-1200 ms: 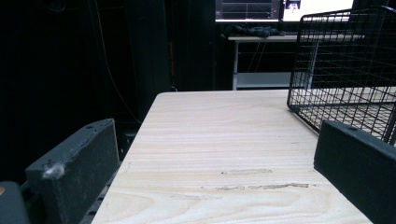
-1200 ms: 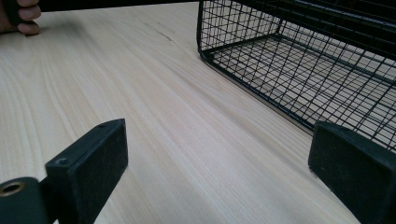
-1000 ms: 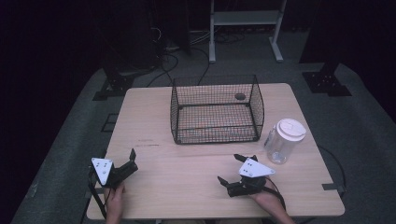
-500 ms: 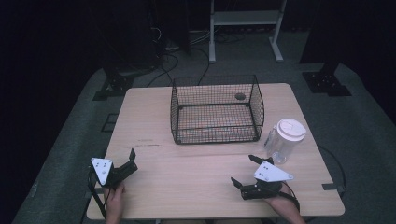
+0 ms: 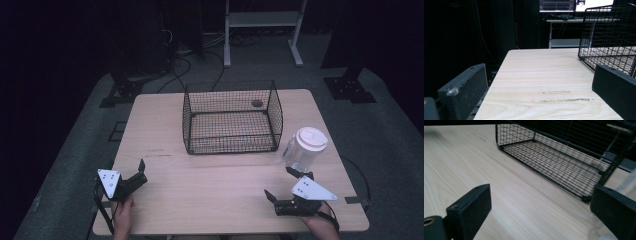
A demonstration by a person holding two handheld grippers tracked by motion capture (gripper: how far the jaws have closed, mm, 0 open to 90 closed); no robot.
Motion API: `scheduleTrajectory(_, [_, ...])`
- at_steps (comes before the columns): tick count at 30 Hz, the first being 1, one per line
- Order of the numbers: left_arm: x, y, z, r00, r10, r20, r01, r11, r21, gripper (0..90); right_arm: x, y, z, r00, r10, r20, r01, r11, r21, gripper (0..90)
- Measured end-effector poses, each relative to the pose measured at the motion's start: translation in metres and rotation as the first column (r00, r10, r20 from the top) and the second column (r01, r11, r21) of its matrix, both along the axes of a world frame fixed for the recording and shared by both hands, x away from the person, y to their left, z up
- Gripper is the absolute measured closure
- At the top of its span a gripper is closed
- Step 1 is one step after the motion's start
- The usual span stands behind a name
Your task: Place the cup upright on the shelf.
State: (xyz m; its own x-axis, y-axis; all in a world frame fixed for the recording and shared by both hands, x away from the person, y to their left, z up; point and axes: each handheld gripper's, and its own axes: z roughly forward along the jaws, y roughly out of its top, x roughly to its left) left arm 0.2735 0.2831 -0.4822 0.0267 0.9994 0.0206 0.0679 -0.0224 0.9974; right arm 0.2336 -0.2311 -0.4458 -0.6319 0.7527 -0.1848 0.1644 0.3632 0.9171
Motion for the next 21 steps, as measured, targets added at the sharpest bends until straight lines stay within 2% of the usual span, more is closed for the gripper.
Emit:
scheduleTrajectory(12, [0.000, 0.000, 0.000, 1.0000, 0.003, 0.000, -0.003, 1.0000, 0.001, 0.0, -0.006, -0.029, 0.006, 0.9960, -0.083, 0.033, 0.083, 0.9965, 0.007, 2.5])
scheduleTrajectory(21, [0.000, 0.000, 0.000, 1.0000, 0.006, 0.000, -0.006, 1.0000, 0.003, 0.0, -0.007, -0.050, 0.010, 0.9830, -0.168, 0.074, 0.167, 0.9857, 0.018, 2.5])
